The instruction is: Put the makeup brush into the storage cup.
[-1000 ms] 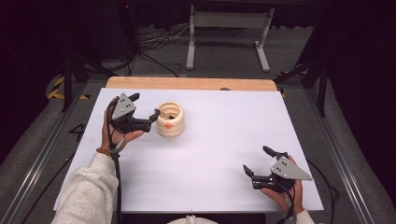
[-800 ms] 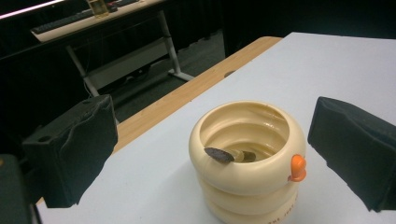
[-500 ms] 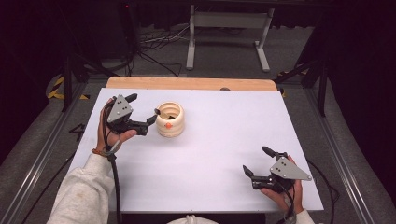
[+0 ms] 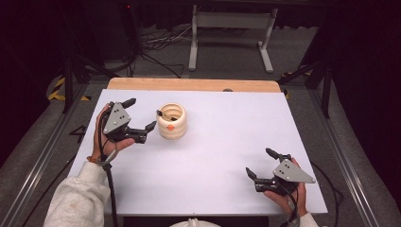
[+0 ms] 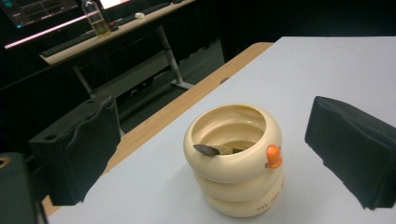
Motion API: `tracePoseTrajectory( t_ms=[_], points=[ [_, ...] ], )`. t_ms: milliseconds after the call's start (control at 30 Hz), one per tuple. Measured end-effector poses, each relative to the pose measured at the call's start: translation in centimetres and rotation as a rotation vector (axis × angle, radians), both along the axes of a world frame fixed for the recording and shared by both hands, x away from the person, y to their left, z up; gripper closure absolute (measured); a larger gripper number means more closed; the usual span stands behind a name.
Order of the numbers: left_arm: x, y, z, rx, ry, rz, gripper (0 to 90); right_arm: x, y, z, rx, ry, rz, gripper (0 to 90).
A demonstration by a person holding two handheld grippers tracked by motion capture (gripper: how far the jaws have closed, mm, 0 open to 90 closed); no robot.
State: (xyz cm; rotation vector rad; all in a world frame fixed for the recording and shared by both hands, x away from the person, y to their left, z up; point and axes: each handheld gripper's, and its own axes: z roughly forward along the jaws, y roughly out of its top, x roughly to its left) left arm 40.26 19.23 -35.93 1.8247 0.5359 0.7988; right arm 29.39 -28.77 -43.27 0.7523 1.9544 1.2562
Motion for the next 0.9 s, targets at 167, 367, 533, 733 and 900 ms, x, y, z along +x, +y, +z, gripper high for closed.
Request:
tracePoseTrajectory(
  t_ms=[167,367,533,733,900],
  points=[
    [-0.8,0.4,0.2,-0.017,-0.011,-0.01,4.9,0.0,0.0,0.0,-0.002,0.0,0.0,8.1],
    [-1.7,0.6,0.0,0.002,-0.018,-0.016,5.1,0.0,0.0,0.0,-0.002,0.0,0.0,8.2],
    [-2.5,0.8,0.0,-0.001,-0.022,-0.024,5.0,0.0,0.0,0.0,-0.005,-0.001,0.002,8.2],
    [-3.4,1.1,-0.3,0.006,-0.031,-0.026,4.6,-0.1,0.1,0.0,-0.006,0.0,0.005,8.3],
    [-4.1,1.4,-0.6,0.009,-0.032,-0.028,4.6,-0.1,0.1,0.0,-0.009,-0.003,0.006,8.3]
  ],
)
